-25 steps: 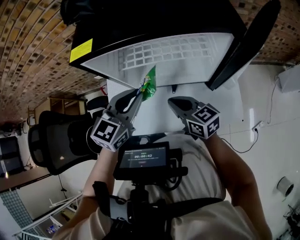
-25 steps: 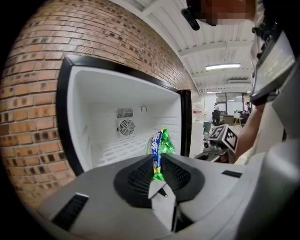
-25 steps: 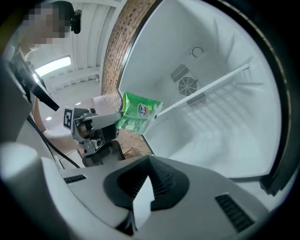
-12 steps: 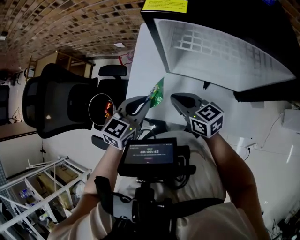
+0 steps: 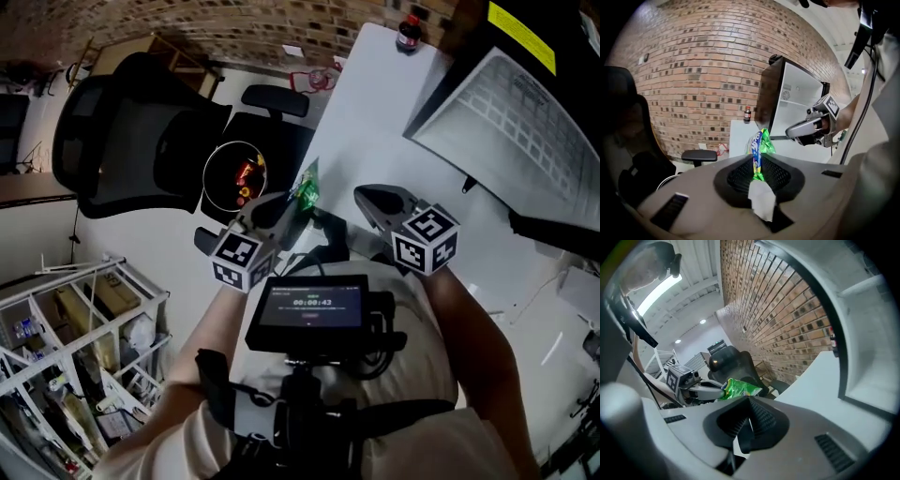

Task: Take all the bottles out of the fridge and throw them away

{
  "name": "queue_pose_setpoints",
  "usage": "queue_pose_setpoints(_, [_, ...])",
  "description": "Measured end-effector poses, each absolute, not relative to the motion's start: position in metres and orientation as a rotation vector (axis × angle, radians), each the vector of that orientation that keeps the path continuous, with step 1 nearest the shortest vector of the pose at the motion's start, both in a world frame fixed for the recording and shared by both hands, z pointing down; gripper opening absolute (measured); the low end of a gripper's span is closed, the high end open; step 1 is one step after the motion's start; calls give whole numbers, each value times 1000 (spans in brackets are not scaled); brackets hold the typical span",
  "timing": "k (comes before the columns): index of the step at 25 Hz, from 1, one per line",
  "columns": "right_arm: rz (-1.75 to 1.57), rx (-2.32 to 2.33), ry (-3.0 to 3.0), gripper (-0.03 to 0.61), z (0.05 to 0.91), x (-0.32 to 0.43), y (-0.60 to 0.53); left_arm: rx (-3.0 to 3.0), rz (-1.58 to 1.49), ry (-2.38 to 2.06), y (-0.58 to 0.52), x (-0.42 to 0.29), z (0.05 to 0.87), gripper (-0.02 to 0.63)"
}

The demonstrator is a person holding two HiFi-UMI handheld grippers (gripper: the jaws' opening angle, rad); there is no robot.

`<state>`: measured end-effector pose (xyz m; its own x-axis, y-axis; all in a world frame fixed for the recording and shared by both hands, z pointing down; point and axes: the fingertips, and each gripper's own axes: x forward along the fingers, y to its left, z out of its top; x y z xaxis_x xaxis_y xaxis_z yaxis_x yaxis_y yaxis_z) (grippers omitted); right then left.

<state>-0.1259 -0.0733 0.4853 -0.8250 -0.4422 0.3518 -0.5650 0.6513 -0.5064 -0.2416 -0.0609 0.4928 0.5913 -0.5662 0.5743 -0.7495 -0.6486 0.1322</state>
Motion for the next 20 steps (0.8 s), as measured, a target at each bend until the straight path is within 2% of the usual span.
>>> queue_pose_setpoints(13, [869,463,-2656,2,503,-276,-83,2208,662,-1313,-47,-379,537,57])
queue_pose_setpoints(20, [848,303,-2627,2,514,-338,-90,2046,712,-1441,-60,-425,573,58])
